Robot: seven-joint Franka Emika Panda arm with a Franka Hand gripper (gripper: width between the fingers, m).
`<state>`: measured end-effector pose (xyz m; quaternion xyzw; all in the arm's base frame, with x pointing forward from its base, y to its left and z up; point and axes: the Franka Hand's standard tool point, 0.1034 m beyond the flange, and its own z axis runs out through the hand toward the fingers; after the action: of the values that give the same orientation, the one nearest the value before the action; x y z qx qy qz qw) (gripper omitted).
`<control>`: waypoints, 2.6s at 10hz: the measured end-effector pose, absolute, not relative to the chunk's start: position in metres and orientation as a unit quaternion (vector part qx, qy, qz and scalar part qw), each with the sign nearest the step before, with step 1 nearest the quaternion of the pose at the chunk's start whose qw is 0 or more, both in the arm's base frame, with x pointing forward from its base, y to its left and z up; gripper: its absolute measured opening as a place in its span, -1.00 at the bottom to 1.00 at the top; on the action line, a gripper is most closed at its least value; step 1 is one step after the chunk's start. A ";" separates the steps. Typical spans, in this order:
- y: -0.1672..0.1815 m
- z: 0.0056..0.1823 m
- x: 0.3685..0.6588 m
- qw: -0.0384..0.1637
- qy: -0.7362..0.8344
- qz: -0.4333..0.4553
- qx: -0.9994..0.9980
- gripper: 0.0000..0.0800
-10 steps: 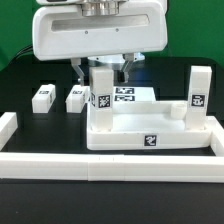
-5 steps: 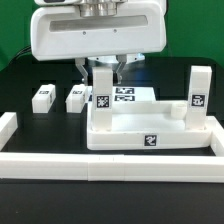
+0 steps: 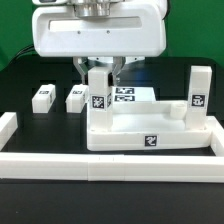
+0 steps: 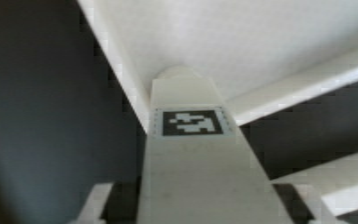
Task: Assemble desk
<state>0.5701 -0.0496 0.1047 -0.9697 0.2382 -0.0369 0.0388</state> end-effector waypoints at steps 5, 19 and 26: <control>-0.048 0.104 0.569 0.049 0.456 -0.022 -0.889 -0.28; -0.041 0.104 0.571 0.035 -0.001 -0.042 -0.999 0.62; -0.051 0.102 0.569 0.025 -0.136 -0.045 -0.989 0.12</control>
Offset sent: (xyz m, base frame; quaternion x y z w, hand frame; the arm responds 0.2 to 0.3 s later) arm -0.0003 0.0055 -0.0044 -0.0262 -0.0127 0.2910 0.9563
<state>0.5686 -0.0506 0.1016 -0.9894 -0.1355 -0.0445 0.0252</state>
